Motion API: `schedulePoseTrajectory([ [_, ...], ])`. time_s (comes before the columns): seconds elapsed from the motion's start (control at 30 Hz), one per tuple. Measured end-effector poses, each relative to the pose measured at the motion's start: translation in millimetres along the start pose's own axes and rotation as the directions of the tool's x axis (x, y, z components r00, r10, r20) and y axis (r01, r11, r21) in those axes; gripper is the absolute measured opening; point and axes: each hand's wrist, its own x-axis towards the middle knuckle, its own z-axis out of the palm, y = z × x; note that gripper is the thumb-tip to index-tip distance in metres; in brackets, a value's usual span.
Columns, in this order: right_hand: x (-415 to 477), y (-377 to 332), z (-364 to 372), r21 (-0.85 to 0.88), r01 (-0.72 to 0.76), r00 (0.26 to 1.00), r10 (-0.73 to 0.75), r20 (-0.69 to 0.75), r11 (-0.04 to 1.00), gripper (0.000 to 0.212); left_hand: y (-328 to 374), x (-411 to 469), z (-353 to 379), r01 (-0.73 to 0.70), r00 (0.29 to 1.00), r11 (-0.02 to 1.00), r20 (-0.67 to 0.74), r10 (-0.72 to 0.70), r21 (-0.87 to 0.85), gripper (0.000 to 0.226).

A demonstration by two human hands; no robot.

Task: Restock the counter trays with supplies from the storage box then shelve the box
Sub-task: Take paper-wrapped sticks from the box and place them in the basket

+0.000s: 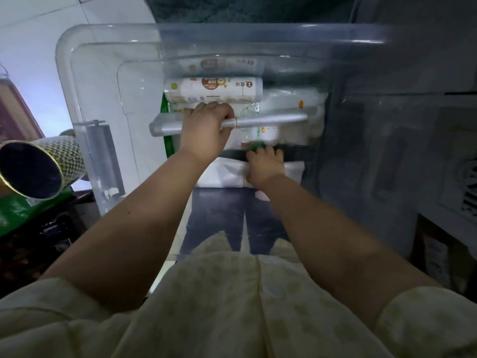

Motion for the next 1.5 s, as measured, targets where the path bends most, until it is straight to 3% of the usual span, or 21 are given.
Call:
schedulePoseTrajectory([
  [0.1,2,0,-12,-0.09,0.119,0.992,-0.115,0.046,0.989,0.029,3,-4,-10,0.012,0.999,0.999,-0.033,-0.014,-0.05,0.018],
  [0.2,-19,6,-20,-0.053,0.222,0.975,-0.221,0.027,0.974,0.032,12,-9,-31,0.022,0.997,0.996,-0.068,-0.028,-0.087,0.017],
  [0.37,-78,25,-52,-0.056,0.277,0.953,-0.282,-0.108,0.959,0.046,42,-34,-84,0.012,0.991,0.998,-0.135,-0.02,-0.059,0.011],
  [0.5,-134,31,-96,-0.016,0.269,0.925,-0.263,-0.274,0.963,0.051,68,-69,-135,0.027,0.982,0.999,-0.189,-0.032,-0.03,0.011],
  [0.6,-174,24,-125,0.018,0.255,0.886,-0.226,-0.406,0.967,0.04,83,-90,-172,0.003,0.97,1.0,-0.245,-0.009,-0.025,0.013],
  [0.77,-221,3,-152,0.048,0.11,0.843,-0.068,-0.534,0.993,0.037,100,-106,-219,-0.077,0.97,0.995,-0.229,0.088,0.057,0.011],
  [0.97,-271,-30,-131,0.241,-0.068,0.639,0.228,-0.735,0.968,0.028,106,-130,-235,-0.31,0.929,0.947,-0.186,0.321,0.085,0.011],
  [1.13,-317,-75,-76,0.437,-0.208,0.496,0.48,-0.724,0.875,0.022,103,-154,-231,-0.476,0.865,0.874,-0.128,0.486,0.1,0.014],
  [1.3,-370,-109,-26,0.591,-0.231,0.356,0.633,-0.688,0.773,0.023,118,-189,-214,-0.594,0.791,0.797,-0.103,0.604,0.111,0.015],
  [1.5,-426,-134,34,0.692,-0.277,0.18,0.744,-0.644,0.666,0.027,171,-243,-184,-0.793,0.599,0.596,-0.016,0.801,0.125,0.02],
])
